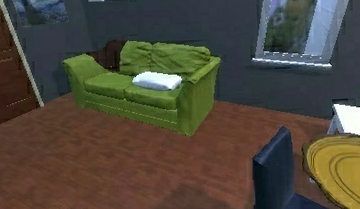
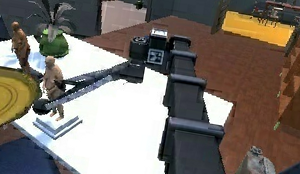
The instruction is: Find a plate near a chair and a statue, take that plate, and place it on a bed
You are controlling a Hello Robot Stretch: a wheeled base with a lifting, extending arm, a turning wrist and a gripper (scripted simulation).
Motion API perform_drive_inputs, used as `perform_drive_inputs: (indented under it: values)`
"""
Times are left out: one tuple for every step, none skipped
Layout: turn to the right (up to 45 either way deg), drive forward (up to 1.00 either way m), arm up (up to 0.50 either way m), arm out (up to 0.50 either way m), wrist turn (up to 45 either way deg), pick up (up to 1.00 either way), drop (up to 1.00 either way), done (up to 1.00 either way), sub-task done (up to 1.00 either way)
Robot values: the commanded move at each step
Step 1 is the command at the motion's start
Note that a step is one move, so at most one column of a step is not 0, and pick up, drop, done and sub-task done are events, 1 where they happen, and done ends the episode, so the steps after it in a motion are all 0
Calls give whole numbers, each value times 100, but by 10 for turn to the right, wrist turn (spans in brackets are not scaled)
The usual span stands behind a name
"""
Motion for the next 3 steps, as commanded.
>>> perform_drive_inputs:
  values:
    - [0, 0, 0, 0, -360, 0, 0, 0, 0]
    - [0, 0, 0, -30, 0, 0, 0, 0, 0]
    - [-450, 0, 0, 0, 0, 0, 0, 0, 0]
